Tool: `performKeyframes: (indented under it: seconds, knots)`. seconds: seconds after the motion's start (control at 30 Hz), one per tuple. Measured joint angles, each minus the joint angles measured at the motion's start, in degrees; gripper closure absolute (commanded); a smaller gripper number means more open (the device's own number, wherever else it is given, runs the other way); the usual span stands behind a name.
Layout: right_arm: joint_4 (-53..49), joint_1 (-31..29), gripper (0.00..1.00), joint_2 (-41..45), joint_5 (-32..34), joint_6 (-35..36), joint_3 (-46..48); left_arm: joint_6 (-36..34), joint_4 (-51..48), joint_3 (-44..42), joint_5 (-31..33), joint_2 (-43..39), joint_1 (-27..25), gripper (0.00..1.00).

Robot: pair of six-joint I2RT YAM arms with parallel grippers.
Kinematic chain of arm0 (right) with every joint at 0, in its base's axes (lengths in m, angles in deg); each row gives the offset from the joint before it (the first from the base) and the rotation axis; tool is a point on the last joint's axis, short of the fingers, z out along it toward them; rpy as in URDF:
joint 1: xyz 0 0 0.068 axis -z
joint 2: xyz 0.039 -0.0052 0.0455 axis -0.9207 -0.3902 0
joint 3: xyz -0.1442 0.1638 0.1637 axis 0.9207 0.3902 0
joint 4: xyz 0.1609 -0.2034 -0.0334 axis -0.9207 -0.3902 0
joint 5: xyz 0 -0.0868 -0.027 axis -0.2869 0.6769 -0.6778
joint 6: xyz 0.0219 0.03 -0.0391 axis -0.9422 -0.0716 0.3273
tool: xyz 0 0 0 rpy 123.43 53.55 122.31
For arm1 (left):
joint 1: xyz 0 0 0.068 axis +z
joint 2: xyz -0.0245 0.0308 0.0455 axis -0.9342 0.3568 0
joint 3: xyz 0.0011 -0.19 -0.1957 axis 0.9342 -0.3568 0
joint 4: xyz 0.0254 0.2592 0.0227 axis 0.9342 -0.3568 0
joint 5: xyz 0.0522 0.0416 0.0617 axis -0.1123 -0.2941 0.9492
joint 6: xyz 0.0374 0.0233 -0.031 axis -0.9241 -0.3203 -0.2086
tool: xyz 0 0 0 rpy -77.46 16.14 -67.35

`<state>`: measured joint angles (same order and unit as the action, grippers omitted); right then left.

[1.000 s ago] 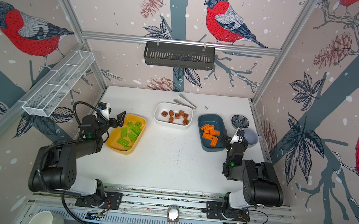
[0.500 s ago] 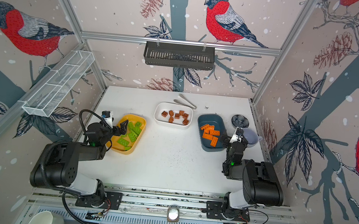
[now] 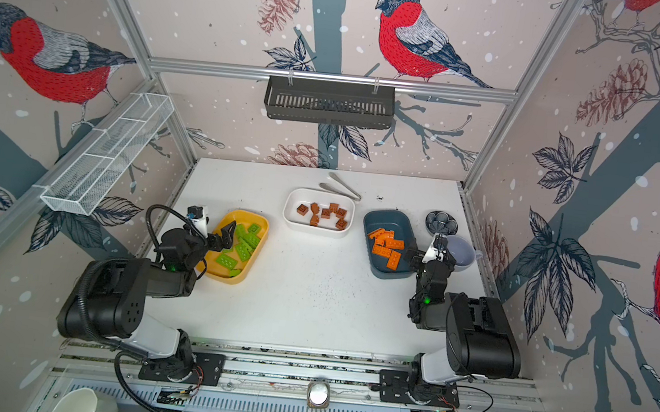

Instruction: Sort the legos into containers by color

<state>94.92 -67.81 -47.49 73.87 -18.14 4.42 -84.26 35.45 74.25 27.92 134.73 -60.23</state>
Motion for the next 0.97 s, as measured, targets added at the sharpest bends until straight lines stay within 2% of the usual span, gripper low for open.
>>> performKeyframes:
  seconds: [0.63,0.97]
  knots:
    - [-2.51,-1.18,0.00,2.95,-0.17,1.31,-0.92,-0.07,-0.13,0.17,-0.28,-2.58,0.02,0.03]
    - [-1.62,-1.25,0.01,-0.04,-0.63,1.51,-0.17,-0.07,-0.15,0.17,-0.33,-2.29,0.02,0.03]
